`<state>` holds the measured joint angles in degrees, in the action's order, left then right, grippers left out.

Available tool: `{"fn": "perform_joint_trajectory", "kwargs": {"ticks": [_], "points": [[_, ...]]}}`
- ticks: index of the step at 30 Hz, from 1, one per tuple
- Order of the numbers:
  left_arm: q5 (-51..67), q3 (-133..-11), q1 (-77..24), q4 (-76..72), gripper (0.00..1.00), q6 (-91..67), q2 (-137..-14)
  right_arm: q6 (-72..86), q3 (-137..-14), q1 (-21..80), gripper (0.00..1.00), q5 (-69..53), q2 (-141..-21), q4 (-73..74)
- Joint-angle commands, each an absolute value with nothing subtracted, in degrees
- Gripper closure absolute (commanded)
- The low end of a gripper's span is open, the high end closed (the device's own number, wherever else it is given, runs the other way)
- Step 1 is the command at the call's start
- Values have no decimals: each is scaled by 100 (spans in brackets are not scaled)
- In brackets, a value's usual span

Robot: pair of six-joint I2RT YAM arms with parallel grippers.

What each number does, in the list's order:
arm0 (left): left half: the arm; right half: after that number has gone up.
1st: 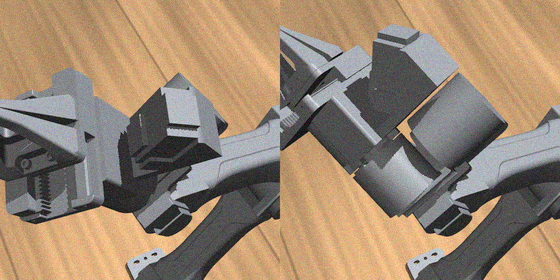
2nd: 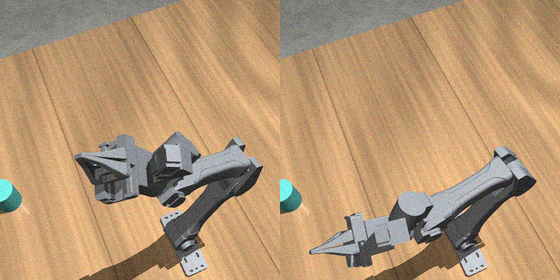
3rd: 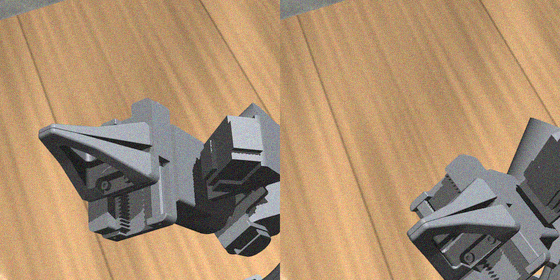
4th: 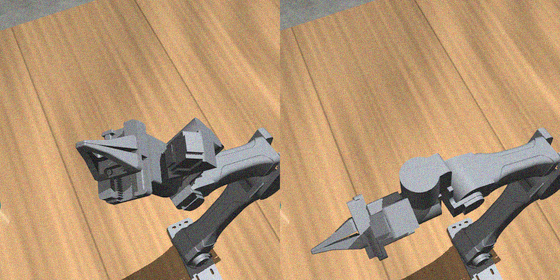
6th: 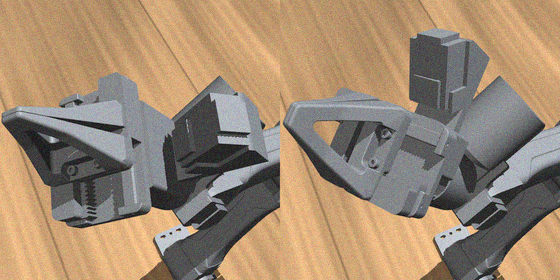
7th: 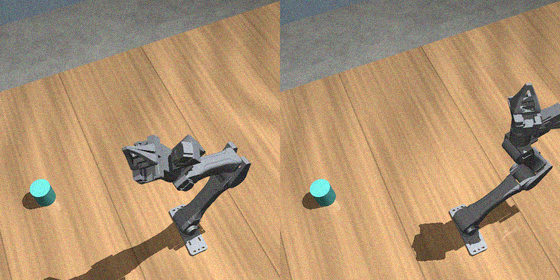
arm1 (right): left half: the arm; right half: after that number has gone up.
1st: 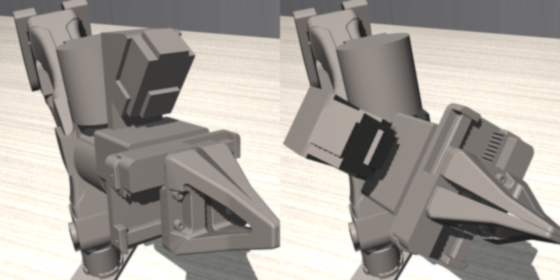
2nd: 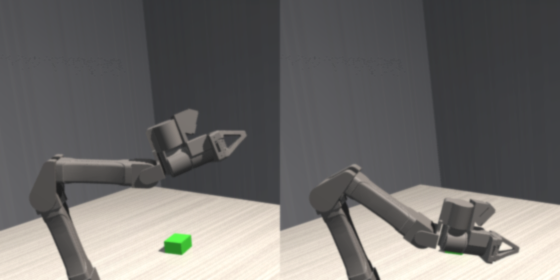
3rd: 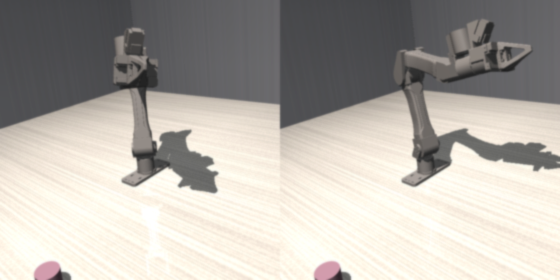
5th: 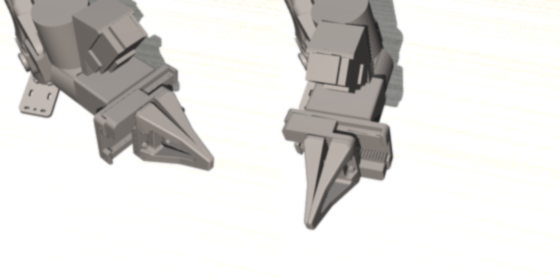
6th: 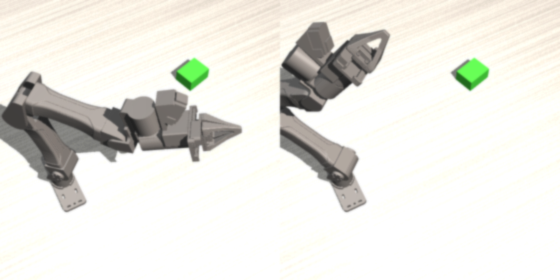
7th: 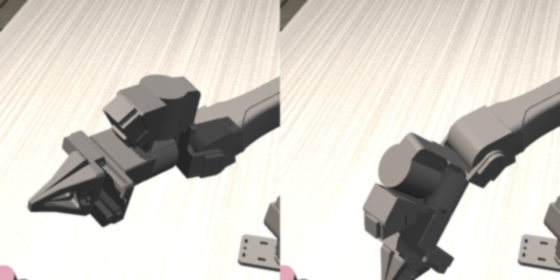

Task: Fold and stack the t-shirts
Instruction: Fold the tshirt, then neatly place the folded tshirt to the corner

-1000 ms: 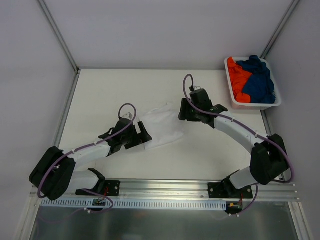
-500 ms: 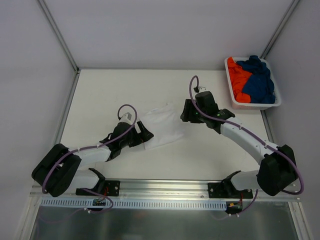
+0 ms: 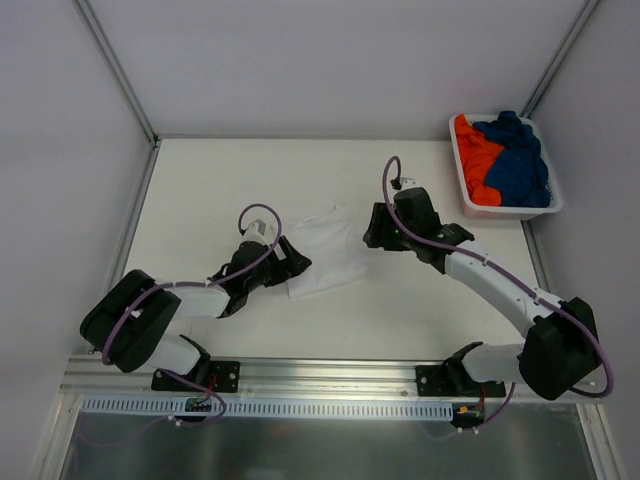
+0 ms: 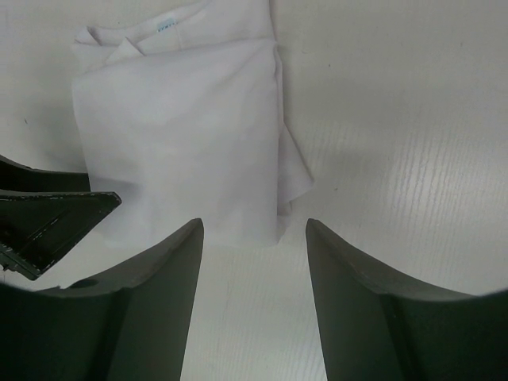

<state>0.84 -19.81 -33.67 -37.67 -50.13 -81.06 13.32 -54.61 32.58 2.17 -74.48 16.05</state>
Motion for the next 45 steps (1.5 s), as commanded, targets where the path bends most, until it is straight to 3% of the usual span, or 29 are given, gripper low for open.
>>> {"fn": "perform_joint_trajectory", "kwargs": {"ticks": [1,3,4,5,7,15,25,36,45], "points": [[-131,-1881,-3340,-3059,16,-4922,-8341,1415,-5432,3296,42,211,-7181,1520],[-158,-1933,-3349,-2954,29,-4904,-8358,1432,-5414,3296,42,220,-7163,1512],[-210,-1977,-3340,-2840,62,-4904,-8367,1433,-5397,3287,42,211,-7163,1494],[-237,-2143,-3340,-2674,79,-4904,-8393,1441,-5396,3296,42,211,-7163,1485],[-255,-2285,-3340,-2286,99,-4869,-8499,1468,-5353,3296,42,202,-7128,1459],[-815,-2724,-3340,-1417,100,-5009,-8631,1521,-5168,3296,42,193,-6768,1424],[-2249,-3980,-3068,1124,100,-5221,-8253,1520,-4957,3296,41,167,-6504,1459],[-2373,-4166,-1978,1810,100,-5344,-8473,1433,-4781,3296,41,202,-6319,1503],[-2031,-4289,-309,1854,100,-4764,-8262,1433,-4737,3305,41,176,-6381,1441]]}}
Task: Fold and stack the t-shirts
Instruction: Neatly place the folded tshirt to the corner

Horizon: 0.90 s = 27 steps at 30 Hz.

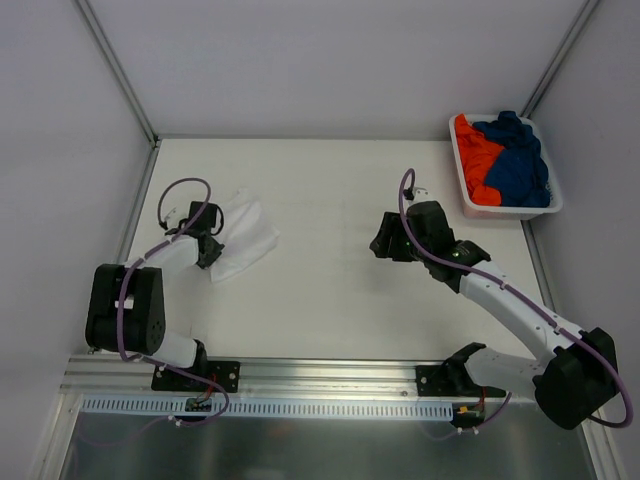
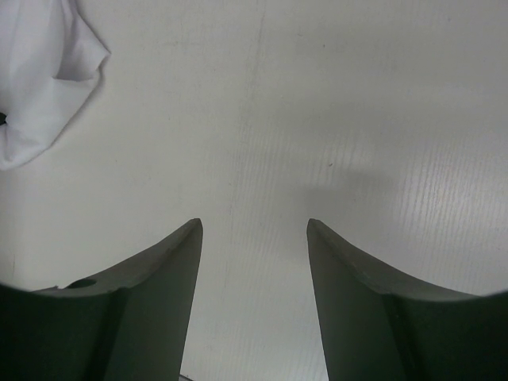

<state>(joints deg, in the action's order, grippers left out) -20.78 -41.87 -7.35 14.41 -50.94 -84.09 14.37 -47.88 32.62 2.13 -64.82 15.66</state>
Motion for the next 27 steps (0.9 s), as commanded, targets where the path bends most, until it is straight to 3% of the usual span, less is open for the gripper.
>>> {"fn": "perform_joint_trajectory", "kwargs": {"ticks": [1,11,27], "points": [[-1995,-4298,-64,1854,100,-4668,-8244,1433,-4746,3296,41,176,-6424,1459],[-1556,-4860,1124,1872,100,-4202,-8586,1450,-4764,3313,41,70,-6662,1362],[-1547,-7233,1950,2329,100,-3797,-10607,1310,-4711,3322,41,281,-6337,1836]]}}
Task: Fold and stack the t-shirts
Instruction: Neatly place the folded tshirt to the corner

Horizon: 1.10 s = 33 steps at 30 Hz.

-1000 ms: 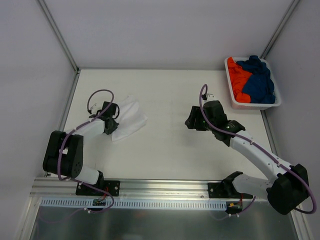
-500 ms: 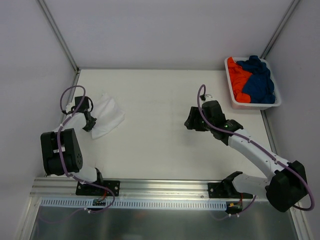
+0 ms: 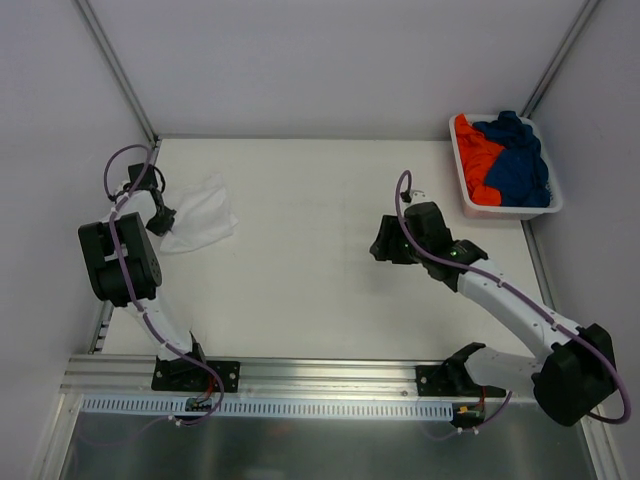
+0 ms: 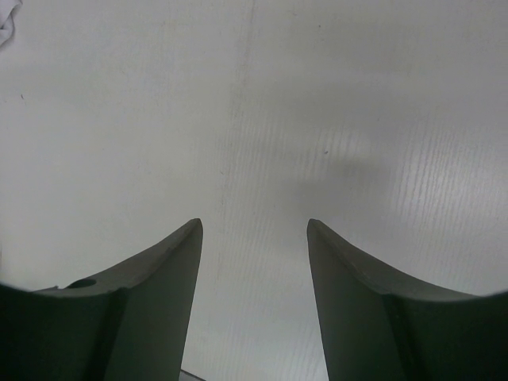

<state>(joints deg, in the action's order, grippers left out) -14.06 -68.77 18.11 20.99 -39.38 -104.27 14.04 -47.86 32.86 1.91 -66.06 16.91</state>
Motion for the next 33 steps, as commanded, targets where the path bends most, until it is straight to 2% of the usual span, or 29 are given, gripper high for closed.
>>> {"fn": "perform_joint_trajectory", "kwargs": {"ticks": [1,8,15,19,21,22,23,24,25,26,28,33], "points": [[-1529,-7277,1986,2338,100,-3806,-10661,1301,-4711,3322,41,299,-6320,1863],[-1837,-7532,2241,2391,100,-3946,-10732,1283,-4597,3314,41,343,-6266,1969],[-2188,-7383,2233,2355,100,-4166,-10143,1283,-4307,3322,41,299,-6346,1758],[-2373,-7190,2083,2197,94,-4087,-9783,1318,-4254,3322,41,159,-6538,1494],[-2627,-7154,1908,2127,87,-3999,-9607,1327,-4298,3340,41,71,-6731,1398],[-2698,-7128,1838,2110,77,-3973,-9546,1336,-4307,3349,41,62,-6785,1354],[-2872,-7093,1759,2057,44,-3877,-9388,1345,-4315,3383,41,62,-6811,1310],[-2970,-7075,1680,2022,27,-3841,-9282,1353,-4333,3392,41,62,-6846,1292],[-3049,-7023,1513,1908,16,-3789,-9203,1354,-4342,3410,41,62,-6890,1283],[-3128,-7014,1433,1864,9,-3684,-9063,1362,-4342,3436,41,62,-6899,1283],[-3269,-7058,1222,1828,1,-3613,-8983,1362,-4307,3445,41,62,-6900,1266],[-3191,-7049,941,1793,3,-3551,-8947,1397,-4193,3463,41,88,-6847,1213]]}}
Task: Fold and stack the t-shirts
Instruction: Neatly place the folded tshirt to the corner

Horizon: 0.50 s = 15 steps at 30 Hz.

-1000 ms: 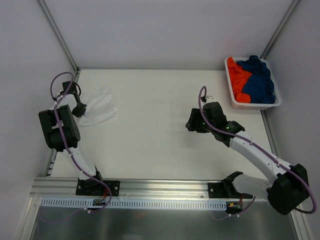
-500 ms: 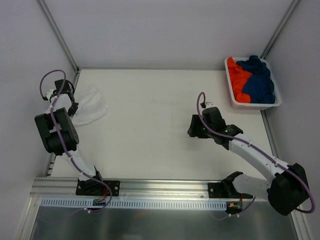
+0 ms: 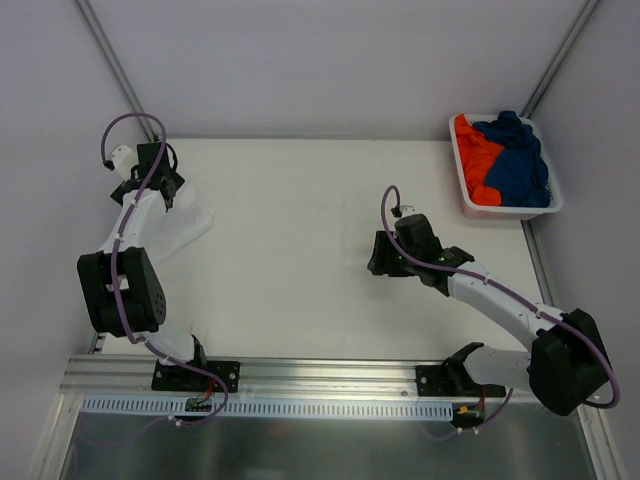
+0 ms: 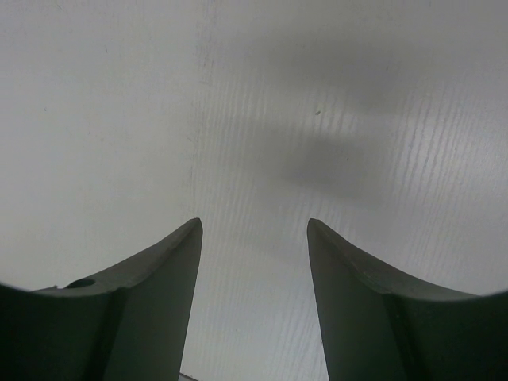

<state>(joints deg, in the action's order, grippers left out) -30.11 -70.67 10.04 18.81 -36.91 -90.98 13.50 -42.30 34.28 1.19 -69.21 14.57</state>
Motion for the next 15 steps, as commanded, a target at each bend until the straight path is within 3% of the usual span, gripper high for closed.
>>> {"fn": "perform_joint_trajectory", "kwargs": {"ticks": [1,2,6,7,9,15], "points": [[-3147,-7066,801,1697,6,-3490,-9043,1406,-4166,3454,41,88,-6864,1152],[-3094,-7101,730,1661,9,-3454,-9131,1424,-4183,3463,41,62,-6882,1125],[-2910,-7523,510,1679,60,-3366,-9843,1468,-4306,3507,42,70,-7031,1064],[-2787,-7532,510,1687,82,-3436,-10026,1476,-4307,3559,42,62,-7023,1046],[-2672,-7567,510,1679,100,-3472,-10195,1520,-4280,3603,43,62,-7014,1011],[-1794,-8006,510,1836,100,-3498,-10863,1547,-4175,3682,44,62,-6926,932]]}}
